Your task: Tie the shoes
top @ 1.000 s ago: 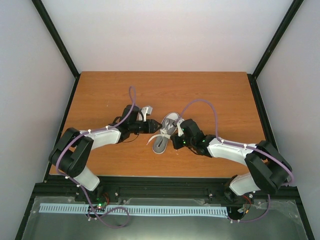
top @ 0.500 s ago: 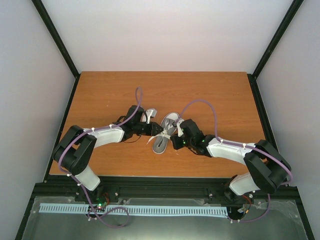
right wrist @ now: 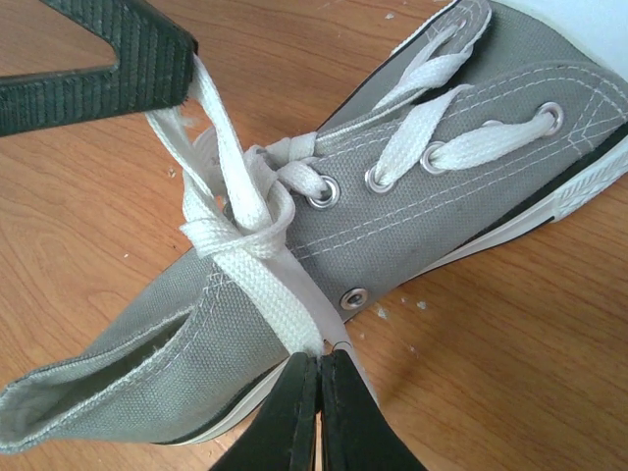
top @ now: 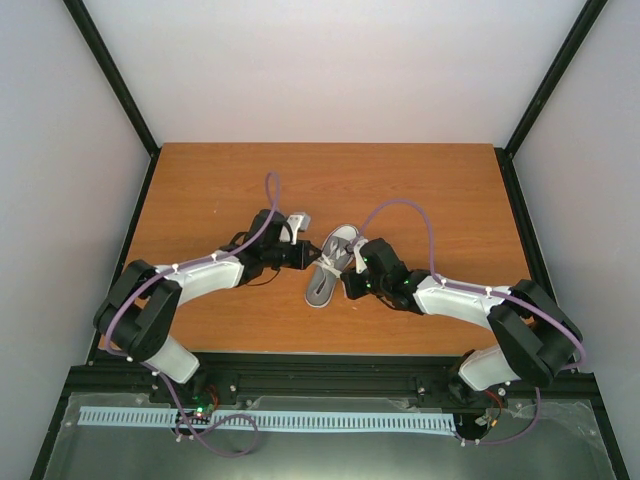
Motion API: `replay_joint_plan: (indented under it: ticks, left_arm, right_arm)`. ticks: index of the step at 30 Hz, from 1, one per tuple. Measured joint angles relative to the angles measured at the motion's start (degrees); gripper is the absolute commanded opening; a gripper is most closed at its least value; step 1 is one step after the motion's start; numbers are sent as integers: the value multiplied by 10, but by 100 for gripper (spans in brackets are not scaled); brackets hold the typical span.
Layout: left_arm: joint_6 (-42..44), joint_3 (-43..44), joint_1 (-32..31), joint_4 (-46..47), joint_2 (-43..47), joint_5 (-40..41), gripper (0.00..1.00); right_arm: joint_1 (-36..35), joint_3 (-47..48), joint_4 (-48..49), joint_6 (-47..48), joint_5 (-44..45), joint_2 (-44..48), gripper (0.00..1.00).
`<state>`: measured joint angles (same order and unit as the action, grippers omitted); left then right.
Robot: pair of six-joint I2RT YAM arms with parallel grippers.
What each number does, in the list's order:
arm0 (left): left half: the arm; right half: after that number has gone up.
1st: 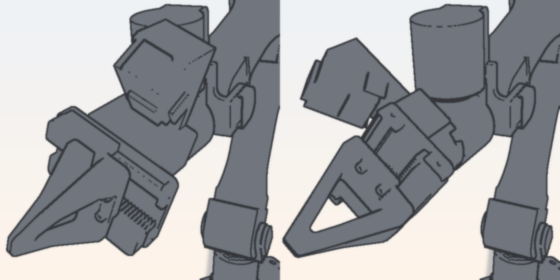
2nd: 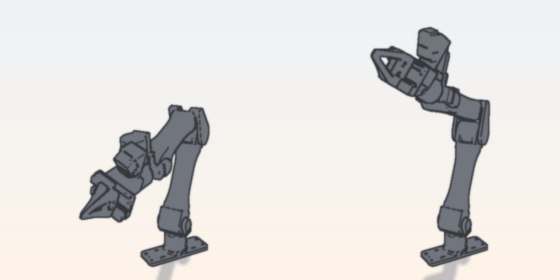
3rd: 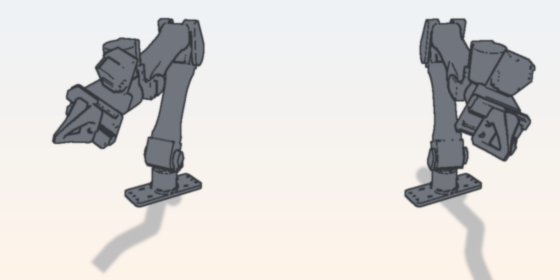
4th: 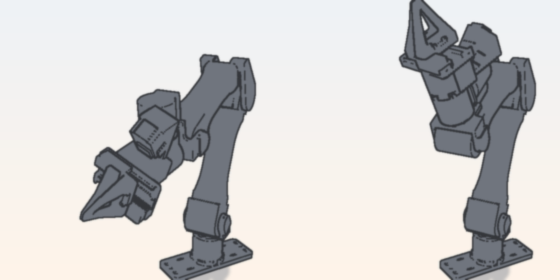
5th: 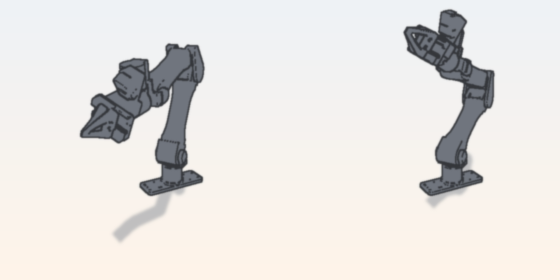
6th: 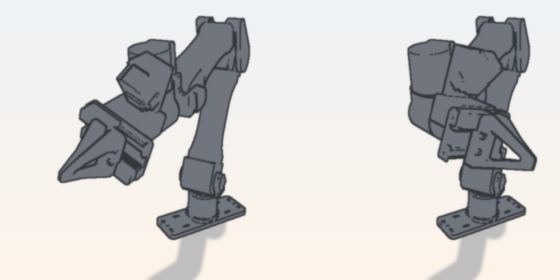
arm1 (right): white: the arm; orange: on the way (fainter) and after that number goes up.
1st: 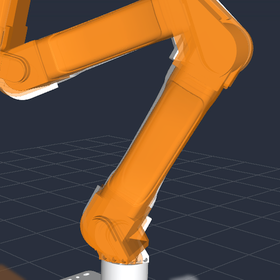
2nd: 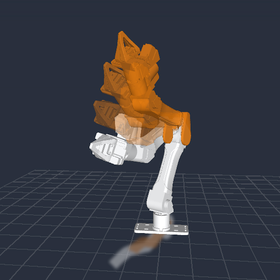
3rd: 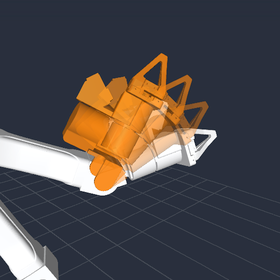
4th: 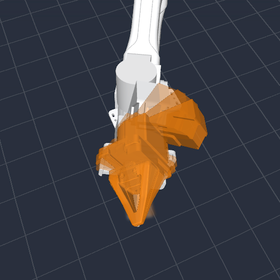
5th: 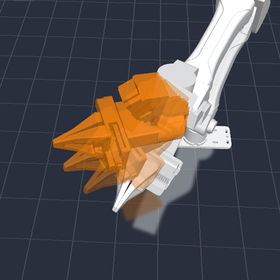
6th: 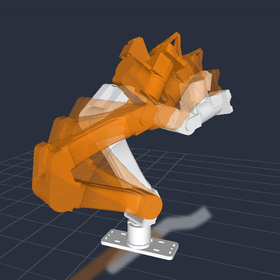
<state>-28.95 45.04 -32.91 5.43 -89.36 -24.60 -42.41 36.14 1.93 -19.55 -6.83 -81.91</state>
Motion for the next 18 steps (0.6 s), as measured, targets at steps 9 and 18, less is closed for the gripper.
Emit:
replay_joint_plan:
  ticks: [9,18]
  left_arm:
    - [-5,-10,0,-1,8,21,1]
    - [-15,-16,4,2,1,25,1]
  right_arm:
    - [0,-4,1,0,0,-1,3]
    - [8,-4,2,-13,13,-3,3]
